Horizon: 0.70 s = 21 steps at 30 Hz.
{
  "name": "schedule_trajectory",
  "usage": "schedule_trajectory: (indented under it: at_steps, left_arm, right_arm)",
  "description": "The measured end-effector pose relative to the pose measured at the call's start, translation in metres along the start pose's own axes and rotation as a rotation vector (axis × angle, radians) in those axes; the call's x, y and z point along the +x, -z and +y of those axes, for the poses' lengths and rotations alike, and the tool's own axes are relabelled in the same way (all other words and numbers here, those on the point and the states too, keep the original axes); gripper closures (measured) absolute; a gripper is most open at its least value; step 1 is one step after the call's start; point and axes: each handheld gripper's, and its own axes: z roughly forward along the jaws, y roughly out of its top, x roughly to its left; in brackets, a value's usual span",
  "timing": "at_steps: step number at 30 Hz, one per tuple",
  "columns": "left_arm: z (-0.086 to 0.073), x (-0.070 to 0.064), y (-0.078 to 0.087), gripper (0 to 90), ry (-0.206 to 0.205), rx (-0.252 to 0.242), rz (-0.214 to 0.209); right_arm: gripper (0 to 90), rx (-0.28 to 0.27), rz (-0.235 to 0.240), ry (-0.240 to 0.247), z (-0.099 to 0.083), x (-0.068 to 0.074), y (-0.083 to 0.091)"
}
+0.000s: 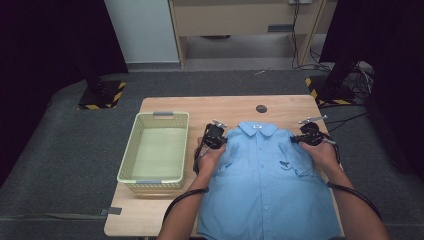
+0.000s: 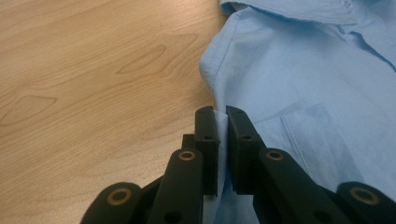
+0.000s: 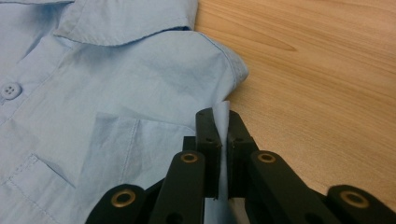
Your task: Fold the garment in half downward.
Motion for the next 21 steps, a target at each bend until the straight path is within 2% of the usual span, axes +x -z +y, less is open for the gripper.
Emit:
schedule_trajectory:
  at_steps: [6,21]
  left_arm:
    - [-0.0004,-0.0003,0.0003,84.6,0.005,0.0,0.002]
    - [0.0014,0.0012,0.0019,87.8,0.011,0.008,-0.004]
  right_arm:
    - [87.4,-0.006,0.008,-0.015,-0.0014,-0.0011,0.0005]
    - [87.7,0.005,-0.006,0.008,0.0024,0.0005,-0.0006]
